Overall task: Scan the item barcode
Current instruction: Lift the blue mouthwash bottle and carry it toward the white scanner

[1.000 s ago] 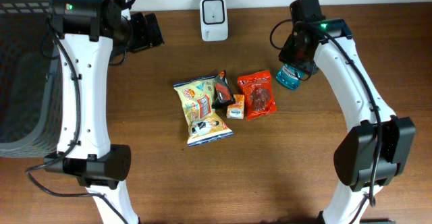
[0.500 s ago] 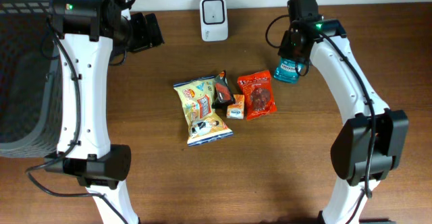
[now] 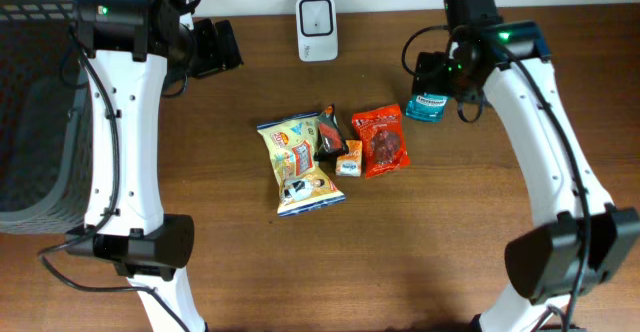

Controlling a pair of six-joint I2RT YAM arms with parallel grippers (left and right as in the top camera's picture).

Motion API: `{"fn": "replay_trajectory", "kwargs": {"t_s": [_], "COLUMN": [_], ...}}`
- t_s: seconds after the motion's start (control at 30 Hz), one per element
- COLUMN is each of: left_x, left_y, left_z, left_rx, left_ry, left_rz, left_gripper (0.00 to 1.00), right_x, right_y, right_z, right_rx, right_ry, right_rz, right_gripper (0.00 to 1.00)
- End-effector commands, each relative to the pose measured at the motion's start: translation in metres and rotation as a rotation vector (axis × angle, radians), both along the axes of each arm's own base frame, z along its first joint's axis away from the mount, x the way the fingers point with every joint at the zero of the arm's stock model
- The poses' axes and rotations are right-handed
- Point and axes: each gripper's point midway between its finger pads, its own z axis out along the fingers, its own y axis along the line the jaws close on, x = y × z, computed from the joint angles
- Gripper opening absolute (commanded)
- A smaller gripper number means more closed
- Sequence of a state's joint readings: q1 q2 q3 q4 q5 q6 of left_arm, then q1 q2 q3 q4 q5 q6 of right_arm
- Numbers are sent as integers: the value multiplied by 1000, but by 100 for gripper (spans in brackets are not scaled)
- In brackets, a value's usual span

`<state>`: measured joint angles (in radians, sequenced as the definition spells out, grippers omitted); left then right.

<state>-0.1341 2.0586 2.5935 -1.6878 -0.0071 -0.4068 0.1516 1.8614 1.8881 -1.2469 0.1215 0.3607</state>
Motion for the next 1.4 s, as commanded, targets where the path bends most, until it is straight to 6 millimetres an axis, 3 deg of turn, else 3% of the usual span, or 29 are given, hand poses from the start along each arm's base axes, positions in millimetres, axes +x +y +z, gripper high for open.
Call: {"fn": "replay_trajectory", "kwargs": {"t_s": [0.0,0.1,0.13,0.2,0.23,0.3,0.37,0.43,0.5,0.57,0.63,0.7,0.77,0.83,1.03,1.2,1.37], "left_x": [-4,-4,-4,-4,-4,-4,-4,-4,-4,-4,-4,-4,-4,-4,-4,-4,-4], "left_y": [3,3,3,3,3,3,3,3,2,2,2,2,2,2,3,3,2], "left_z": [10,10,10,10,10,10,10,10,10,10,10,10,10,10,10,10,10], "left_rx": [-1,-1,-1,-1,-1,-1,-1,-1,-2,-2,-2,-2,-2,-2,-1,-1,-2], "left_ry": [-25,-25,-25,-25,-25,-25,-25,-25,-25,-25,-25,-25,-25,-25,-25,-25,-25], "left_rz": [-6,-6,-6,-6,-6,-6,-6,-6,-7,-7,-7,-7,-7,-7,-6,-6,-7], "left_gripper": [99,99,99,99,99,99,99,99,99,99,99,99,99,99,99,99,99], "right_x": [-39,-76,-97,-113,-108,-105,-85,-61,-44,-16,8,17,27,46,53,61,67], "right_y": [4,25,27,35,33,30,29,15,-3,8,11,13,12,15,-20,0,1], "right_z": [18,31,28,8,-9,-22,-18,-10,-18,-41,-35,-36,-61,-67,-65,-81,-88], "right_rx": [42,20,-48,-101,-131,-147,-164,-188,-159,-72,-96,-109,-127,-123,-206,-63,-64], "right_ry": [66,74,67,41,21,29,-46,-150,-195,-263,-387,-411,-377,-430,-446,-438,-445], "right_rz": [-45,32,20,29,27,16,-1,-65,-126,60,132,152,147,138,33,112,111], "right_gripper": [99,99,99,99,98,99,99,99,99,99,99,98,99,99,99,98,99]}}
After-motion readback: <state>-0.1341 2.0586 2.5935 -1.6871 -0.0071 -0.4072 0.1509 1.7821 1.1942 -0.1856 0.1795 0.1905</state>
